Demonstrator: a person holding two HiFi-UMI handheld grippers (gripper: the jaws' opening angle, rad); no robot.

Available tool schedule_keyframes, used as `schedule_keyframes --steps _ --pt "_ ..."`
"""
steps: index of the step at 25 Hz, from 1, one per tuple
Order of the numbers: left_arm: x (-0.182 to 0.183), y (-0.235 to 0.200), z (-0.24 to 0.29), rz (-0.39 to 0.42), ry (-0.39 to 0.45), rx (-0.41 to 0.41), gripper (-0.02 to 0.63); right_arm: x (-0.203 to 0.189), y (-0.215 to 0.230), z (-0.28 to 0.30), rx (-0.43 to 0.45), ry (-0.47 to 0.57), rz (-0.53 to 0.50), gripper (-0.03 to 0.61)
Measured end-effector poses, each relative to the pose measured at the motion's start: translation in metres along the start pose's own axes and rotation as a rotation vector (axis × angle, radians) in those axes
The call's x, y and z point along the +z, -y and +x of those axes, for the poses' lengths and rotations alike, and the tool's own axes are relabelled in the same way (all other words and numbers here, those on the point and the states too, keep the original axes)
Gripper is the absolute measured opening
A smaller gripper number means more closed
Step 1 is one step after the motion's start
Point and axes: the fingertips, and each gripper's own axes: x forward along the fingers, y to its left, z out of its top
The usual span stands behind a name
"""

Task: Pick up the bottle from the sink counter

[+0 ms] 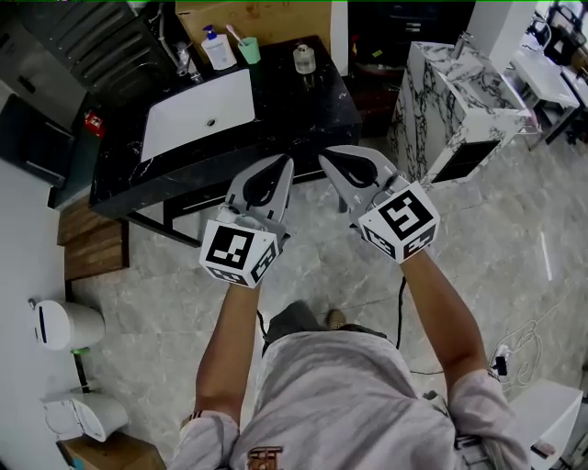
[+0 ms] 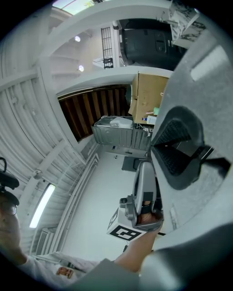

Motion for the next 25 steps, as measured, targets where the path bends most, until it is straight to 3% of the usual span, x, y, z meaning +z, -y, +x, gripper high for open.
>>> schedule_keyframes --steps 13,25 --pt "-0.008 -0.054 0.066 0.015 0.036 -0.008 0.0 -0.013 0.061 0.051 -0.013 -0.01 -0.036 0.002" --pt "-0.027 -0.186 0.162 -0.016 0.047 -0.066 0.0 -0.033 0.163 0.182 -0.094 -0.062 -0.033 0.002"
